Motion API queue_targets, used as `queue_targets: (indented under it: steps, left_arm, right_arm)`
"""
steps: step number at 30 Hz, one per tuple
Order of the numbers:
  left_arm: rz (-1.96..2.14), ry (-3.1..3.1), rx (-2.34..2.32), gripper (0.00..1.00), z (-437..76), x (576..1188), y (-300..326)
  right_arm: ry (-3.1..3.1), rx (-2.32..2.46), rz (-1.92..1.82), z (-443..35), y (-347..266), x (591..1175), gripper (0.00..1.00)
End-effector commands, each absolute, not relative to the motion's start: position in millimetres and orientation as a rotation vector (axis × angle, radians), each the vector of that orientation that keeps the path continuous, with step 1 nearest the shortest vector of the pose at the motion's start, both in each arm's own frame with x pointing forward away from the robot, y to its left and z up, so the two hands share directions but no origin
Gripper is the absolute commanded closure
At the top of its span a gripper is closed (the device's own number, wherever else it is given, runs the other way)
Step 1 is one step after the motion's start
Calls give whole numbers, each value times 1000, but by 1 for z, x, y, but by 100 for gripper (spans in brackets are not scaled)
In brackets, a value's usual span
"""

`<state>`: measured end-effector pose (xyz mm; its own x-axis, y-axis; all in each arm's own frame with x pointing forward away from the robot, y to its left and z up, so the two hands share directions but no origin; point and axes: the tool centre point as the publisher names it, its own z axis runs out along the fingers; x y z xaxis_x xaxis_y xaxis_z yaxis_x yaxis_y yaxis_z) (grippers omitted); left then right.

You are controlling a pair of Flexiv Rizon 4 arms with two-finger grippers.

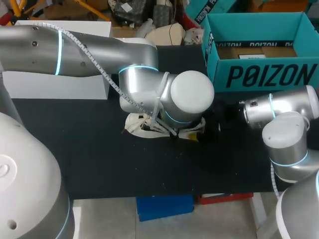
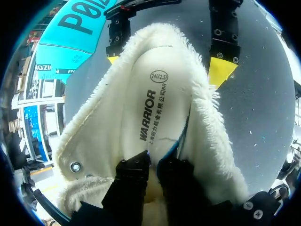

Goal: Take the shoe out of the shoebox, open the shoe tongue, remove and reinsert the insole, then place the shoe into the shoebox

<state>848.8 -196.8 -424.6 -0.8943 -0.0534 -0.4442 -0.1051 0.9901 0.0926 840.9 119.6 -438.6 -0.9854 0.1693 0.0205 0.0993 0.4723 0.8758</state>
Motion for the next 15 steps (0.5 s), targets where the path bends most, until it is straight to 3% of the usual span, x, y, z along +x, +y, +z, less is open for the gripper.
queue_targets:
  steps: [1,15]
  left_arm:
    - [169,2710,-102,100,-500,891,-196]
    - [87,2886,11,100,-441,867,-193]
  right_arm:
    - [2638,241,1560,-440,121,841,100]
    - [2638,241,1560,-440,121,841,100]
